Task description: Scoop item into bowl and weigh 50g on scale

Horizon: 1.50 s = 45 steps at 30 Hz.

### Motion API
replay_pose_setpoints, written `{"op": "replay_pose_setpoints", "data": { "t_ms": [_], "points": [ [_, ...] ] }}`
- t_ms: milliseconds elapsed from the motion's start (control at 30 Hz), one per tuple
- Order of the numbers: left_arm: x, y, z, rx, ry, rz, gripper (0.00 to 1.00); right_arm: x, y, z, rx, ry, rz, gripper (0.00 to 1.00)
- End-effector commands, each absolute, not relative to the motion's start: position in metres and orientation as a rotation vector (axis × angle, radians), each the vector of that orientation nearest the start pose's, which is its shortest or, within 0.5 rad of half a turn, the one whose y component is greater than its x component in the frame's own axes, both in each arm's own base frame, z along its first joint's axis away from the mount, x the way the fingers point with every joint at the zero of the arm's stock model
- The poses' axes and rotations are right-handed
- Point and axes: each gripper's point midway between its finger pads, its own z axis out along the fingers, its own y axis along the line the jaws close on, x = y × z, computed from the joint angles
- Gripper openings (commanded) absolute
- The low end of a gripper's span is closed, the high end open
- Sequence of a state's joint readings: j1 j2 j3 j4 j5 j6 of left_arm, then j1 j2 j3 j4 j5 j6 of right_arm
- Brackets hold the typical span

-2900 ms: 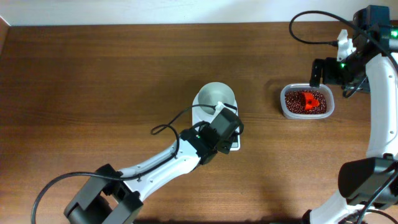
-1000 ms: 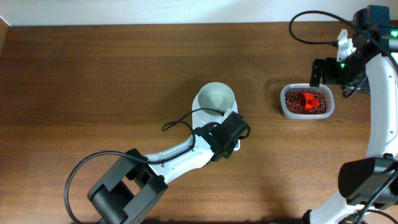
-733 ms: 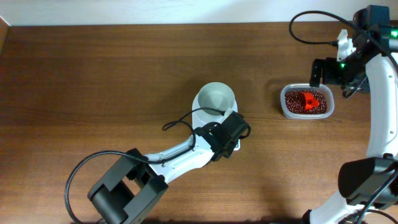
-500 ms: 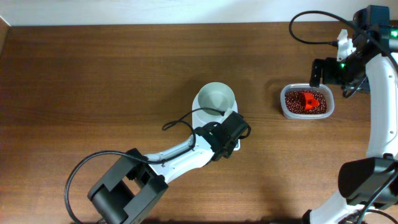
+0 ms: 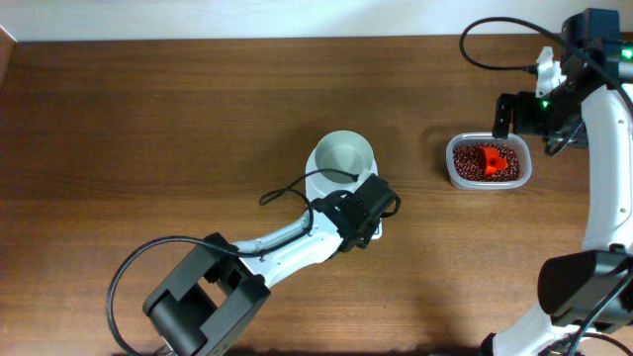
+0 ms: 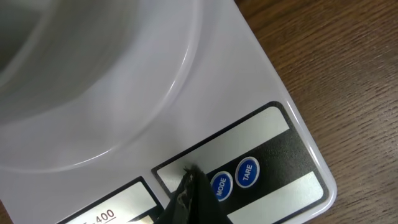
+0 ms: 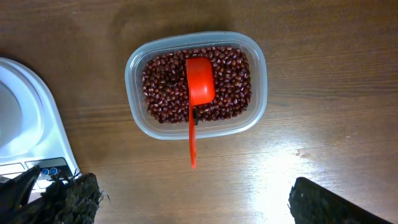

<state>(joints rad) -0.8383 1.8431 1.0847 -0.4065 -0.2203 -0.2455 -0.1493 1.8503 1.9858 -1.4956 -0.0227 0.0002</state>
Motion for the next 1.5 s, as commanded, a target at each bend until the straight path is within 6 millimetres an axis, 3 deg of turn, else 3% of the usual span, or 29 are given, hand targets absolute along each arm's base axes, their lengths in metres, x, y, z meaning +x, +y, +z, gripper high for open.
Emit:
{"op": "replay_pose_setpoints", "data": {
  "t_ms": [0, 167, 367, 467, 600, 1100, 1167, 1233, 1367, 1467],
  "points": [
    [0.301, -0.274, 0.016, 0.747, 2.598, 0.000, 0.00, 0.374, -0.055, 0.233, 0.222, 2.882, -0.007, 0.99],
    [0.299, -0.276, 0.057, 0.725, 2.540, -0.054, 0.00, 0.374, -0.055, 0.233, 0.222, 2.882, -0.007, 0.99],
    [0.292, -0.279, 0.122, 0.685, 2.442, -0.193, 0.00, 0.374, -0.055, 0.233, 0.222, 2.882, -0.007, 0.99],
    [0.292, -0.279, 0.142, 0.666, 2.397, -0.227, 0.00, 0.374, -0.055, 0.233, 0.222, 2.882, -0.007, 0.99],
    [0.293, -0.281, 0.149, 0.656, 2.374, -0.244, 0.00, 0.374, -0.055, 0.233, 0.222, 2.882, -0.007, 0.99],
    [0.289, -0.278, 0.146, 0.648, 2.402, -0.245, 0.00, 0.374, -0.055, 0.233, 0.222, 2.882, -0.007, 0.99],
    [0.286, -0.274, 0.154, 0.610, 2.406, -0.263, 0.00, 0.374, -0.055, 0.233, 0.222, 2.882, -0.007, 0.99],
    [0.285, -0.271, 0.173, 0.591, 2.371, -0.287, 0.00, 0.374, -0.055, 0.233, 0.222, 2.882, -0.007, 0.99],
    [0.296, -0.243, 0.204, 0.462, 2.333, -0.305, 0.00, 0.374, -0.055, 0.233, 0.222, 2.882, -0.007, 0.98],
    [0.318, -0.199, 0.212, 0.283, 2.347, -0.263, 0.00, 0.374, -0.054, 0.233, 0.222, 2.882, -0.007, 0.99]
  ]
}}
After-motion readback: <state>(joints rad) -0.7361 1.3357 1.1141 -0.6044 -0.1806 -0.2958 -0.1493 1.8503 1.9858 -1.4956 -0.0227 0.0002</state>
